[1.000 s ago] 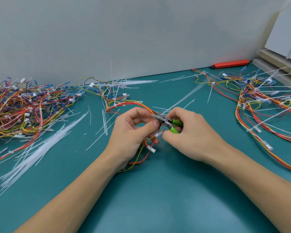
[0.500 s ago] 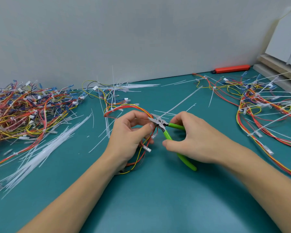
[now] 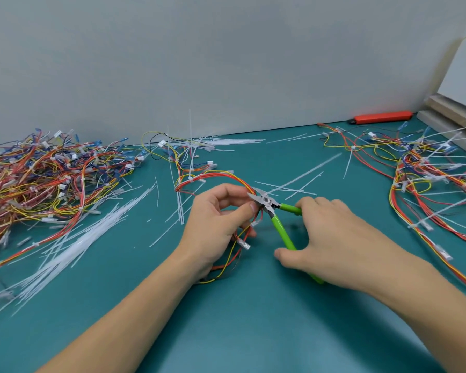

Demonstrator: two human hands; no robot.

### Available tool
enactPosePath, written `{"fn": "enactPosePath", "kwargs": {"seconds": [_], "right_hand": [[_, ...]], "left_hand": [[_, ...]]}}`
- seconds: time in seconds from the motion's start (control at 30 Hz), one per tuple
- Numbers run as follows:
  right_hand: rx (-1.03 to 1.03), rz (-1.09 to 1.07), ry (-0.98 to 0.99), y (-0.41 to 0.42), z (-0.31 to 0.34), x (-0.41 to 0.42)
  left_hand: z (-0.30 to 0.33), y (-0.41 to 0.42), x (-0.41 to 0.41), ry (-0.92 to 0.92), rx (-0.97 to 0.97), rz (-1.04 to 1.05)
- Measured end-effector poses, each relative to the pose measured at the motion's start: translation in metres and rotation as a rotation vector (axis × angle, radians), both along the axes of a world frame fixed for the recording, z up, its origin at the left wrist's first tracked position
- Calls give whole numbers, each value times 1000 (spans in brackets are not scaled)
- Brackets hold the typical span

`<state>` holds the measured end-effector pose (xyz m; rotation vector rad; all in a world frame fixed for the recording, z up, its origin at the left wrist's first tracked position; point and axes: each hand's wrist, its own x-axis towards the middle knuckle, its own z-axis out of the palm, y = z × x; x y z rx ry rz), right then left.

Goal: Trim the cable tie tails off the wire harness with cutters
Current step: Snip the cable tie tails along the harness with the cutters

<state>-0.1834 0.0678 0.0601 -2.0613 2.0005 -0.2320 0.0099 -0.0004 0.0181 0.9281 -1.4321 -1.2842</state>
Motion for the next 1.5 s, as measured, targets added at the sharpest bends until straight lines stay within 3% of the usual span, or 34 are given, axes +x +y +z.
{"fn": "enactPosePath", "kwargs": {"seconds": [0.47,1.1,1.5], "right_hand": [[-205,31,-263,-7,-17,8],[-206,48,-509,-19,-29,0],[-223,43,-480,-20,-34,1]], "left_hand": [[10,0,5,98,-7,98],[10,-1,5,58,-39,135],[8,-2,5,57,-19,120]]}}
